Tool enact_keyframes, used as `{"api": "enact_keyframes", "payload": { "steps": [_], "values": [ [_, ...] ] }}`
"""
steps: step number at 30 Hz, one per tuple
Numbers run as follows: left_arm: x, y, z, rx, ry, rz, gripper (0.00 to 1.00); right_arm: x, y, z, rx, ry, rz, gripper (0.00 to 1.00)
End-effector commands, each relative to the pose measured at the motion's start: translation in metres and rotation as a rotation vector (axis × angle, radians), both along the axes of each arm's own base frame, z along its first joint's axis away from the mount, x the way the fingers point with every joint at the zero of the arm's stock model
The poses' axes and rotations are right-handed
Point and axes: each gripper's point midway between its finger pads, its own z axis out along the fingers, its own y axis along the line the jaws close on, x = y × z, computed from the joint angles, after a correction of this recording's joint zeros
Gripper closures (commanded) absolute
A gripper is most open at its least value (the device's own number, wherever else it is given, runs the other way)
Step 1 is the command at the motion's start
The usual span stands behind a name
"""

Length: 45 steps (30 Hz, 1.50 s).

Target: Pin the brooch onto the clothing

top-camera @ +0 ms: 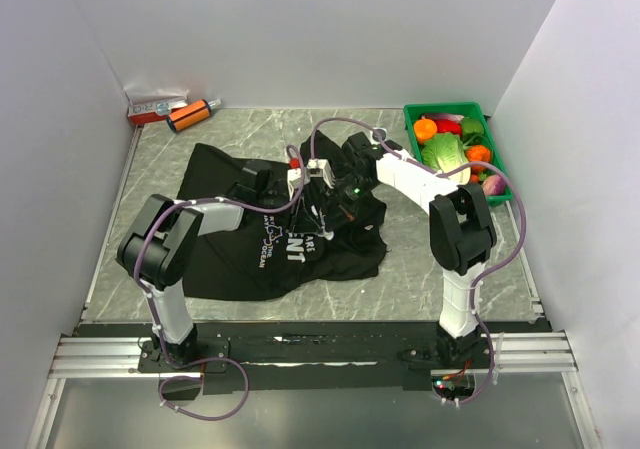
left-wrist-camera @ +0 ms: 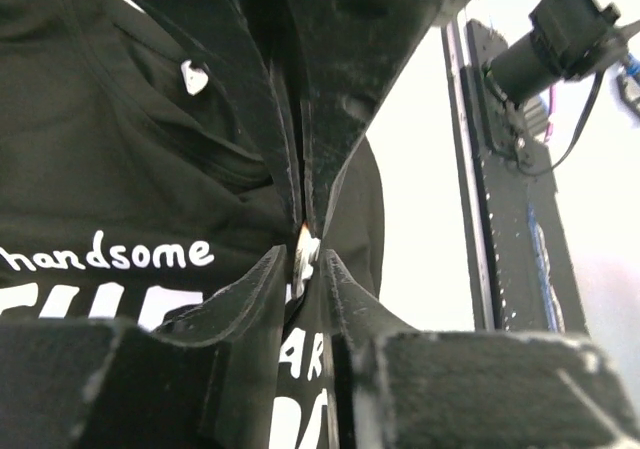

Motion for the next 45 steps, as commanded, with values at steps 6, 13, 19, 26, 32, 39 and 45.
{"api": "enact_keyframes", "payload": {
  "steps": [6,13,19,26,32,39,45],
  "values": [
    [0.003,-0.006,-0.003,0.011,-0.086,-0.067,0.78,-0.002,0.014,0.023,0.063,-0.016,0.035,1.0],
    [0.004,-0.011,-0.002,-0.001,-0.057,-0.088,0.94,-0.001,0.014,0.023,0.062,-0.014,0.028,1.0],
    [-0.003,-0.008,0.005,0.003,-0.043,-0.087,0.99,0.01,0.009,0.038,0.104,-0.039,-0.019,0.77],
    [0.007,-0.004,0.033,-0.09,-0.042,0.195,0.99,0.02,-0.021,0.054,0.121,-0.175,-0.133,0.56],
    [0.008,-0.004,0.039,-0.127,-0.011,0.259,0.99,0.015,-0.028,0.034,0.099,-0.249,-0.159,0.53],
    [-0.011,-0.001,0.04,-0.137,0.036,0.211,0.99,0.012,-0.015,0.023,0.113,-0.255,-0.119,0.52],
    [-0.015,-0.001,0.04,-0.139,0.053,0.193,0.99,0.015,-0.004,0.023,0.128,-0.265,-0.095,0.51]
  ]
}}
